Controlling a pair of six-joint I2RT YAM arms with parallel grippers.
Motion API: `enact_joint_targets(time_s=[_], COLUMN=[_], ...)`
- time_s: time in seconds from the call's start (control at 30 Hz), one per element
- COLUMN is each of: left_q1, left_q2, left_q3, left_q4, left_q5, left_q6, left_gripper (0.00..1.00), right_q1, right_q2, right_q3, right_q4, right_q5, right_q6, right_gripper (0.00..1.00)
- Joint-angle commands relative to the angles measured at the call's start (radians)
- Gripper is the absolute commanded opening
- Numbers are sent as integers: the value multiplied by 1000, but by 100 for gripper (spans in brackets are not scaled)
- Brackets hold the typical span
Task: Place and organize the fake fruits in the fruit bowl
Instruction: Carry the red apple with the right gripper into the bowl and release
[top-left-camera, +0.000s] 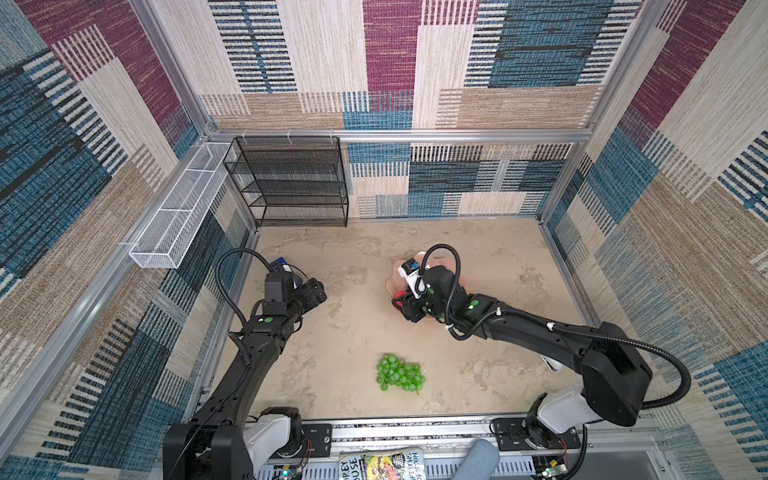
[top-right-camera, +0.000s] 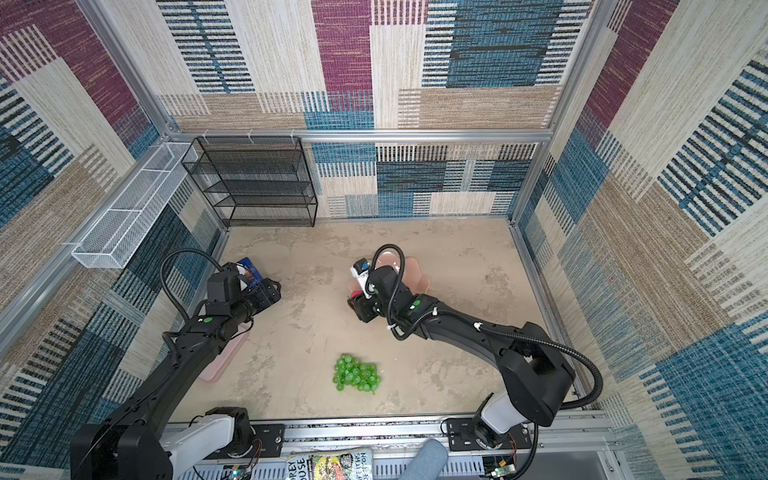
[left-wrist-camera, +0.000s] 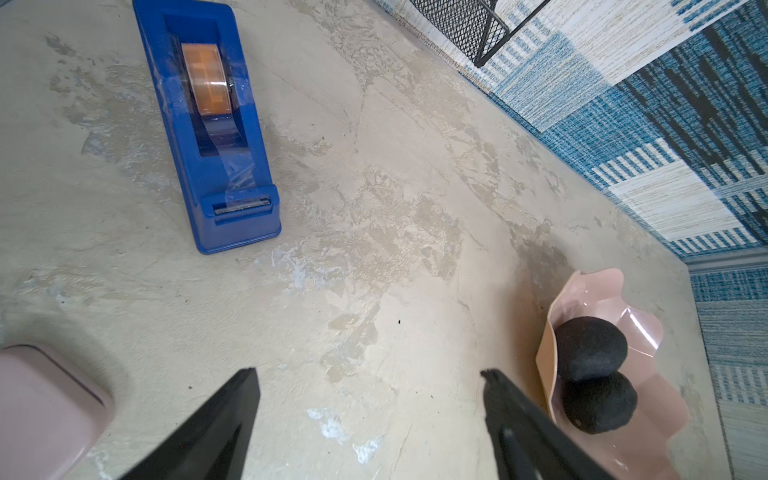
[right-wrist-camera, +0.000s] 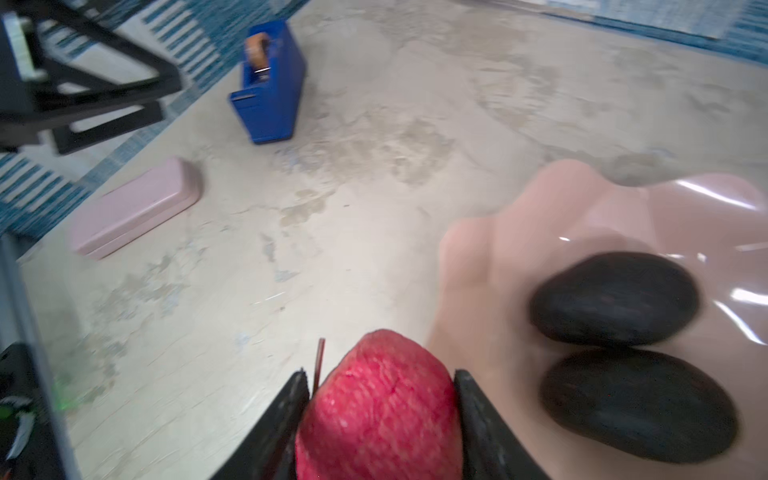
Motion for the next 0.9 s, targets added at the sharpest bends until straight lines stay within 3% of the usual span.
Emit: enact_joint_targets(time_s=[0.0,0.13,0.47,0.57,0.73,0.87], left_q1=[1,1,3,3,4,5], left_q2=[-6,-5,-5,-3,7,4], left_q3=[-2,-1,4,4,3,4], left_q4=[37,40,37,40,43,44], left_q5=[23,27,32,33,43,46], left_q6=[5,7,12,11,12,13], left_gripper=[88,88,88,88,88,88], right_q1=[-65,-122,-129,-129,-129,-129], right_q2=[-9,29,154,161,138,84], right_q3=[-23,-30,-26,-31,-44,-49], right_q4=[25,60,96,97,93,76], right_q5=[-7,-25,-47,-43,-22,5], right_q6=[-1,-3,-3,-5,-12,-18], right_gripper=[53,52,54,60,78,81])
